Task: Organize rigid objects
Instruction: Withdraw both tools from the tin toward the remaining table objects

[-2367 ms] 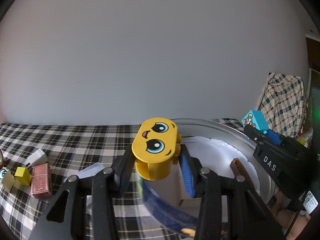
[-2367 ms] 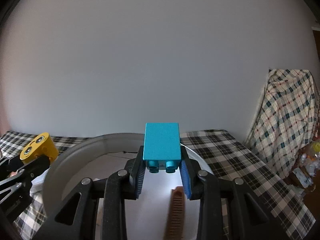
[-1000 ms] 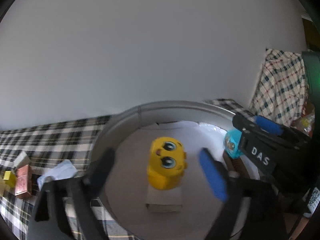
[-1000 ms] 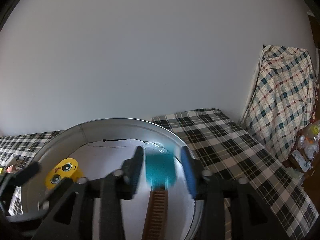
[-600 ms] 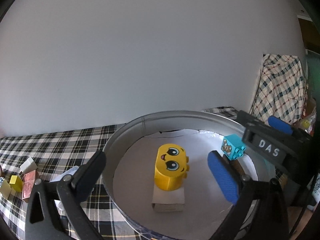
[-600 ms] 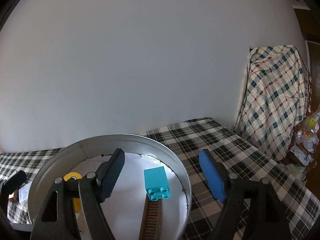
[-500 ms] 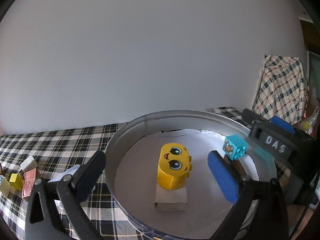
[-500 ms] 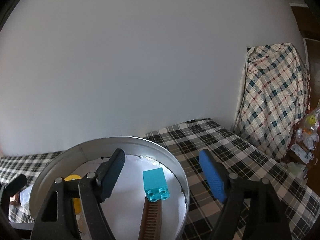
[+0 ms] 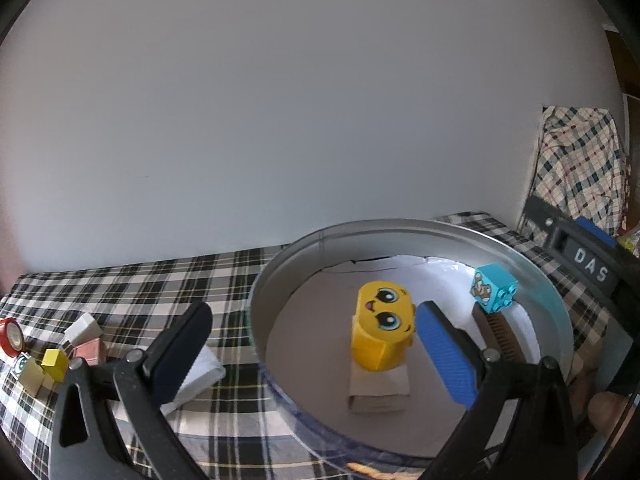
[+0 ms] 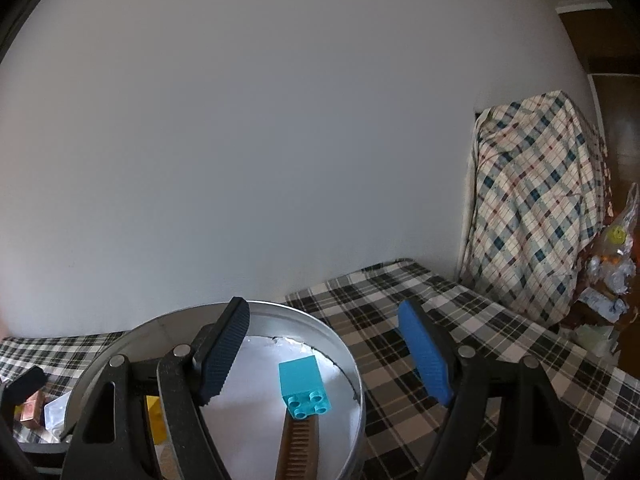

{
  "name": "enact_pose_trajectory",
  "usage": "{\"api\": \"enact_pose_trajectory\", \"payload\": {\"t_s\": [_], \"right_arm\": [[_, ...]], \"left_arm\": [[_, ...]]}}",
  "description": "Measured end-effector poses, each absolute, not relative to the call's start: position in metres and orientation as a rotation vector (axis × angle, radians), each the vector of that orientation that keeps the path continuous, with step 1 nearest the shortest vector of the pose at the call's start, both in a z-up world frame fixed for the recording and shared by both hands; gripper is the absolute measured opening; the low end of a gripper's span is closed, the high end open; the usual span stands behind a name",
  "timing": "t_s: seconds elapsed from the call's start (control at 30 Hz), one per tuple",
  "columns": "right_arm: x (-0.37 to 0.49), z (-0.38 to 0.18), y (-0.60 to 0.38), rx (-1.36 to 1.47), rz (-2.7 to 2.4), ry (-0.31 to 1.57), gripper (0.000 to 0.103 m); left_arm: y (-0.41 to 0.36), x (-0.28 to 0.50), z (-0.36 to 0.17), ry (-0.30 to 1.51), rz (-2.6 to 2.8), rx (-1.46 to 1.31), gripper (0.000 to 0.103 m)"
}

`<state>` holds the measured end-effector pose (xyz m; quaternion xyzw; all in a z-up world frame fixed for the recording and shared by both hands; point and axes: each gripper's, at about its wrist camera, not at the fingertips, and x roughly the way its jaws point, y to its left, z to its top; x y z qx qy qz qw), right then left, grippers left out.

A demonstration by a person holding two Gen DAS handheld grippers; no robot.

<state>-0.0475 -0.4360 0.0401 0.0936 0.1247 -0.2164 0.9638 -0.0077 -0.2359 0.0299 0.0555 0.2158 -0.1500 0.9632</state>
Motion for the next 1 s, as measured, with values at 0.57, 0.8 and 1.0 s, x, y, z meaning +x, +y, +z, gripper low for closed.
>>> {"api": "enact_pose_trajectory", "payload": {"t_s": [0.57,0.8,1.0], "right_arm": [[-0.072,0.048,-0.408,0.126,-0.521,0.093,0.079],[-0.078,0.049,-0.391,0.107,-0.505,0.088,0.079],[-0.083,0.048,-0.383,0.119,-0.497,0.102,0.079]], "left_arm": [[-0.172,-0.020,0.033,0.352,-0.194,0.044,0.103],[-0.143,-0.014,0.030,0.393,-0.174,0.071,0.103],[-0.106,-0.001,0.024,0.443,-0.149,0.045,0.103]]}}
